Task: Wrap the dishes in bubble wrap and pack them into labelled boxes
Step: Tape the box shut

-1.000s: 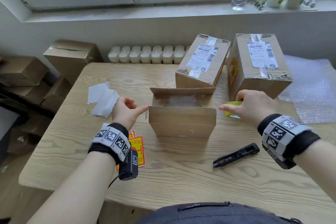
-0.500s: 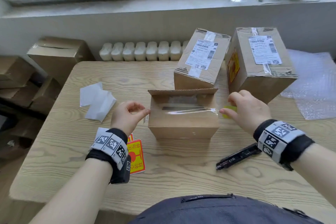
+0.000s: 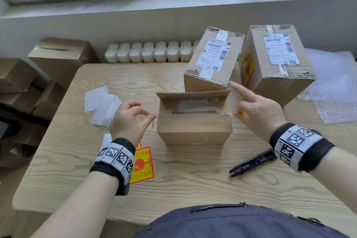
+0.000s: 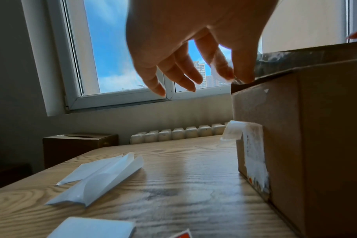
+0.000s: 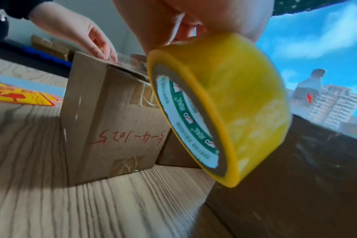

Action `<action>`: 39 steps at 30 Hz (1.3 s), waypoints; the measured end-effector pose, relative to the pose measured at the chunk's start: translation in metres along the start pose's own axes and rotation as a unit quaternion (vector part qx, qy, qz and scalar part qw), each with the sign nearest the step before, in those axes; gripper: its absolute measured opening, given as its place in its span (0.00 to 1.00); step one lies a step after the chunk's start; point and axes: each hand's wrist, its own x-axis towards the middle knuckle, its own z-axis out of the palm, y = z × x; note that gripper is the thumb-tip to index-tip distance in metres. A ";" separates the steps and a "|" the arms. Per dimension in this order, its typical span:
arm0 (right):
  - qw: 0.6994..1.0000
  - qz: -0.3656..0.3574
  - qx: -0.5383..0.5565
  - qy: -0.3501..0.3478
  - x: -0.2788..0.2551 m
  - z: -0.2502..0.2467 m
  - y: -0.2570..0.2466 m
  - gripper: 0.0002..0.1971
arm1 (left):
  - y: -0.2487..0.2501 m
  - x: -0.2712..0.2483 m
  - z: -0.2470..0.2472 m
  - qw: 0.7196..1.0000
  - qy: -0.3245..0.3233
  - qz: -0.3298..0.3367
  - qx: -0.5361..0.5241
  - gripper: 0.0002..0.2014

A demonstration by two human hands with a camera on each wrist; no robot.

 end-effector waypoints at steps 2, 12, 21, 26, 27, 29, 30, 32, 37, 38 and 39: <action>0.999 -0.049 -0.012 -0.011 0.002 -0.001 0.003 0.18 | -0.006 -0.003 0.002 1.000 0.009 0.001 0.002 0.07; 0.992 -0.114 0.047 -0.009 0.002 -0.003 0.010 0.15 | -0.008 -0.004 0.002 1.000 0.008 0.011 0.027 0.07; 0.995 -0.064 0.079 -0.018 0.006 0.005 0.010 0.13 | -0.002 0.004 -0.005 0.996 -0.079 -0.024 -0.018 0.09; 0.993 -0.012 0.079 -0.081 0.010 -0.002 0.010 0.01 | -0.001 0.019 -0.001 0.989 -0.113 -0.090 -0.014 0.17; 0.992 0.003 0.085 -0.097 0.010 -0.004 0.010 0.01 | -0.001 0.022 0.001 0.988 -0.119 -0.101 -0.010 0.19; 0.988 0.025 0.093 -0.122 0.010 -0.007 0.010 0.03 | 0.001 0.026 0.005 0.985 -0.126 -0.119 -0.002 0.22; 0.986 0.034 0.098 -0.133 0.010 -0.008 0.009 0.04 | 0.002 0.027 0.006 0.984 -0.126 -0.125 0.000 0.24; 0.982 0.047 0.104 -0.153 0.011 -0.011 0.007 0.06 | 0.004 0.027 0.009 0.983 -0.128 -0.130 0.000 0.25; 0.957 0.128 0.186 -0.183 0.016 -0.018 0.012 0.13 | 0.002 0.023 0.016 0.984 -0.135 -0.116 0.014 0.24; 0.950 0.149 0.197 -0.192 0.017 -0.018 0.013 0.12 | 0.002 0.022 0.018 0.985 -0.130 -0.110 0.022 0.23; 0.944 0.164 0.201 -0.204 0.019 -0.017 0.013 0.09 | 0.003 0.021 0.019 0.986 -0.125 -0.105 0.027 0.23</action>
